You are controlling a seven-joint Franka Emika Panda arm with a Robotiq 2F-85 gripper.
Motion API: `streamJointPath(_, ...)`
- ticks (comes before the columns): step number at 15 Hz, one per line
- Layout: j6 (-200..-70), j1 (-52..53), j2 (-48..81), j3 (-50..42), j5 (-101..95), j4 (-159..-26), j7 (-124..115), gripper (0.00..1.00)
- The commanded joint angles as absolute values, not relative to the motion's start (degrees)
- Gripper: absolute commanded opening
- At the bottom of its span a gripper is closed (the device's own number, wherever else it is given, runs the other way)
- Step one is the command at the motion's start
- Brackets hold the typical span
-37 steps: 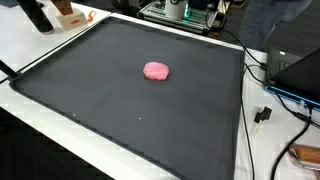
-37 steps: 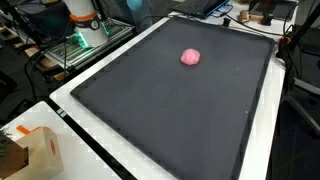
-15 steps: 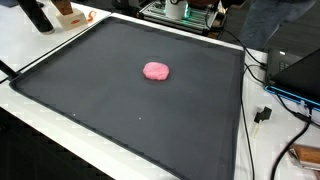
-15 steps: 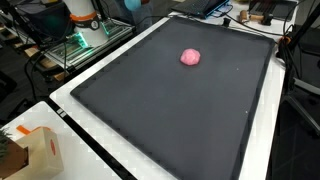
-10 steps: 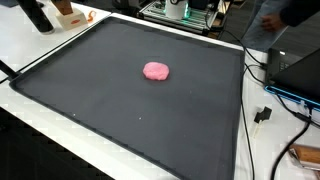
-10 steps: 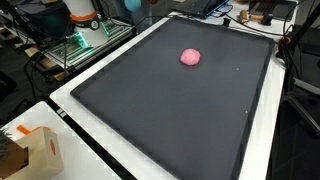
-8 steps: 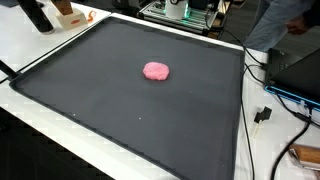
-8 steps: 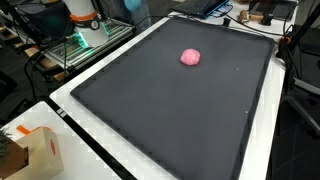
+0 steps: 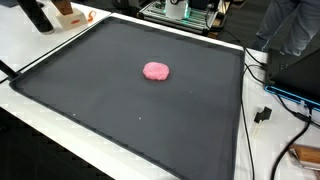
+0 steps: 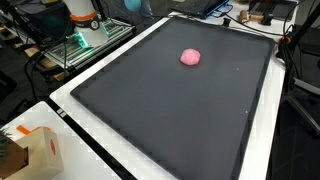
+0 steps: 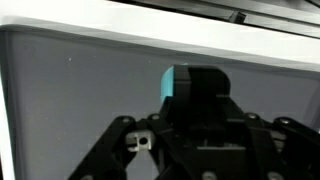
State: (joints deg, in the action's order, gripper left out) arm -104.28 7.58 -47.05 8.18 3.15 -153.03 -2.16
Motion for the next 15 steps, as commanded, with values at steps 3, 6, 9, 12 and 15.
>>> streamJointPath(3, -104.18, 7.79, -47.0, 8.0, 3.01, -152.93, -2.31, 0.5)
streamJointPath(6, -104.18, 7.79, -47.0, 8.0, 3.01, -152.93, -2.31, 0.5)
streamJointPath(9, -104.18, 7.79, -47.0, 8.0, 3.01, -152.93, -2.31, 0.5)
streamJointPath(12, -104.18, 7.79, -47.0, 8.0, 3.01, -152.93, -2.31, 0.5)
streamJointPath(15, -107.43, 7.45, -44.84, 5.98, 4.02, -152.23, -0.72, 0.25)
